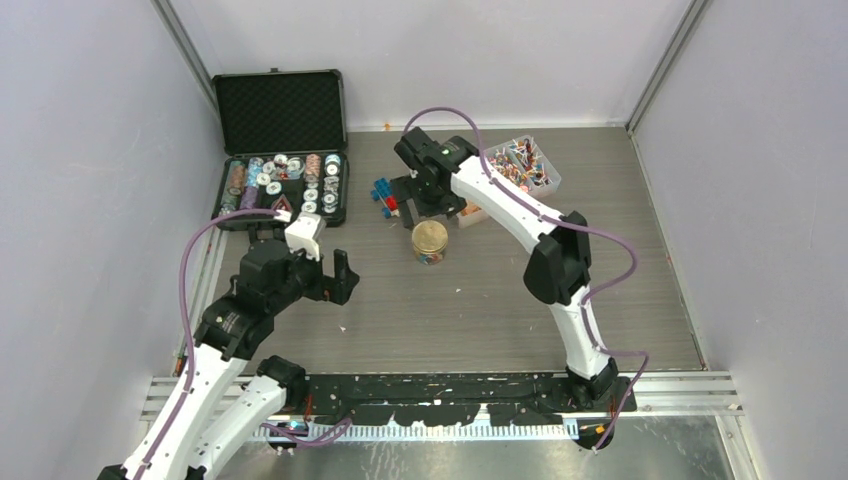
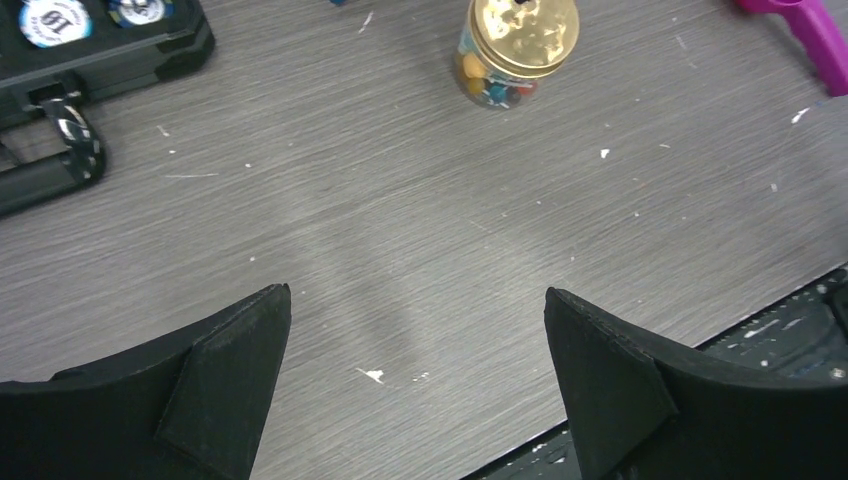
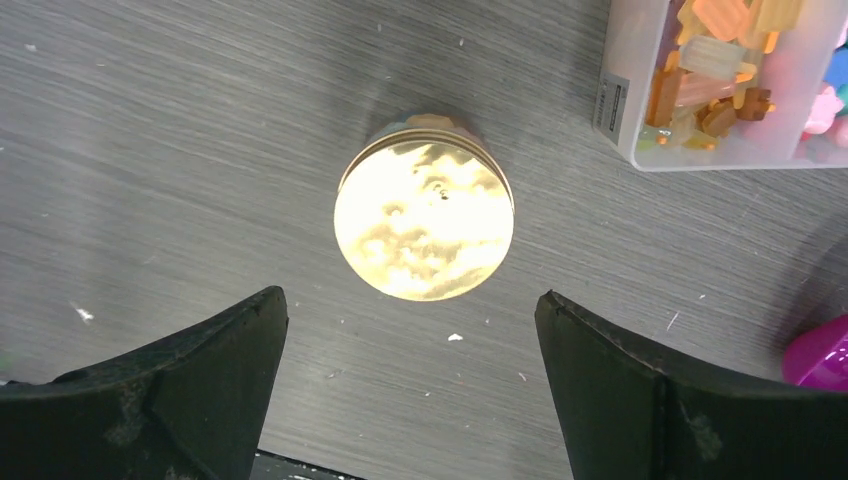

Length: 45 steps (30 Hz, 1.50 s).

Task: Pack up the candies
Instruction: Close the bottle lid on the packing bottle.

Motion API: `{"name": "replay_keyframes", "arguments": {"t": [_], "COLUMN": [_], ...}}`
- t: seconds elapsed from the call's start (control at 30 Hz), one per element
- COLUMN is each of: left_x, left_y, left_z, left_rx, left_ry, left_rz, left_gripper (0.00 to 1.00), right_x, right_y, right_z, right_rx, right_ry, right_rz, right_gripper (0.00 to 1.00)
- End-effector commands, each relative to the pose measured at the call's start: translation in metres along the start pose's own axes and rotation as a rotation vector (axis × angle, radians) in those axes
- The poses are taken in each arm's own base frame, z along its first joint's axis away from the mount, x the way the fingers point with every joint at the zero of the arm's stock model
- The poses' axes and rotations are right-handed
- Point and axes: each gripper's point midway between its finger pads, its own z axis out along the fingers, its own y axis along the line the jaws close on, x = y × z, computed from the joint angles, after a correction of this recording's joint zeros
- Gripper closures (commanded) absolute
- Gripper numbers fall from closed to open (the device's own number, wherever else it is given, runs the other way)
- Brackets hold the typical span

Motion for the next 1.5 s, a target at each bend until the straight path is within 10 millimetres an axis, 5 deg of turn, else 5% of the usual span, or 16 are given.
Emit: {"name": "replay_keyframes", "arguments": {"t": [0.0,0.23,0.57,1.1,1.47], "left_x": [-0.017,-0.032,-0.047,-0.006,0.04], "left_y": [-0.019,-0.055,-0.042,-0.047,-0.037], "left_z": [0.007,0.048,0.137,0.23,0.243], "left_rx": [0.086,0.245,0.192,0.269,0.206], "left_ry": [-0.056,0.013,-0.061,0.087,0.218], "left_rz": [-0.092,-0.326,-0.505,-0.427,-0.447], "left_gripper": [0.01,0.11,0.27,0.45,0.66], "right_x": [-0.022,-0.023,-0.019,0.007,0.027], "right_y": [-0.002,-0.021,-0.041,-0.039,-0.048], "right_z": [-0.03,-0.013,0.014,0.043,0.061], "right_rx": [-0.063,-0.138,-0.194,-0.272,-0.248], "right_ry": [-0.126,-0.149,-0.127,-0.032,0.0], "right_rz": [0.031,0.115,0.15,0.158,0.181], "right_gripper": [0.04,0.21,0.61,0.77,0.82]}}
